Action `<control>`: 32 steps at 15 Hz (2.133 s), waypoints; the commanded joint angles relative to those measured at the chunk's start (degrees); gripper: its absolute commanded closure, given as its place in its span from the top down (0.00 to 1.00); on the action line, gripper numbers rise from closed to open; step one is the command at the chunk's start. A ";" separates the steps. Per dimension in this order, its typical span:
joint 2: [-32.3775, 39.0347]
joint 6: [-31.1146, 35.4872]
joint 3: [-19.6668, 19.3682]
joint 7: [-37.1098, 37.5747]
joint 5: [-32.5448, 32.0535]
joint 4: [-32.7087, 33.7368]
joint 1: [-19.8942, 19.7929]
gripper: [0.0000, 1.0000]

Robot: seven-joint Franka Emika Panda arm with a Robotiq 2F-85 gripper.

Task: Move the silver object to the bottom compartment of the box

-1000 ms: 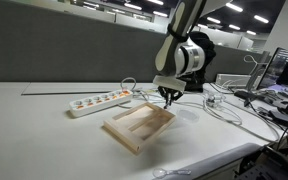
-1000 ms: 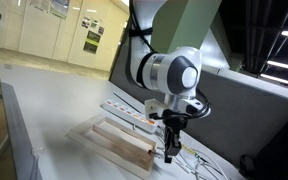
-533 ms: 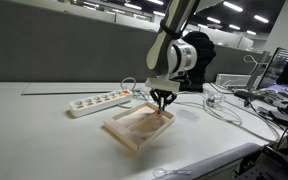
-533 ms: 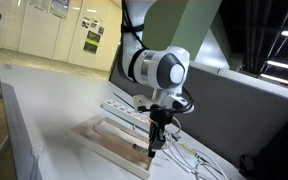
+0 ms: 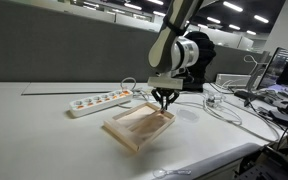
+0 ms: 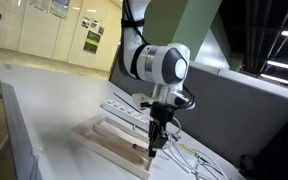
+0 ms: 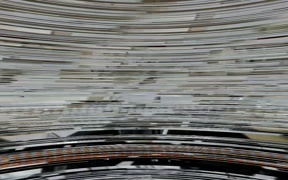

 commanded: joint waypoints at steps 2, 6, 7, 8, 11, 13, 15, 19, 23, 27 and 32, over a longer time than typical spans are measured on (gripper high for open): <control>1.15 -1.63 0.70 1.59 -2.60 0.59 -0.17 0.07; 3.71 -0.59 -0.65 4.40 -4.98 1.27 2.05 0.07; 4.24 -0.33 -1.19 5.59 -5.54 1.51 2.73 0.07; 4.77 -0.08 -1.87 7.23 -6.37 1.70 3.58 0.07; 5.74 0.01 -3.09 11.10 -8.07 1.95 5.43 0.07; 6.14 -0.27 -3.17 12.91 -8.32 2.14 6.00 0.07; 6.15 -0.62 -3.11 14.05 -8.69 2.12 6.29 0.52; 5.00 -2.10 -0.62 11.18 -7.22 1.52 3.91 0.69; 0.92 -3.58 2.55 6.12 -5.98 -0.17 -0.17 0.93; -3.28 -4.28 4.19 2.19 -5.44 -1.85 -3.13 1.00; -8.23 -12.39 5.93 -4.00 -4.29 -2.02 -7.39 1.00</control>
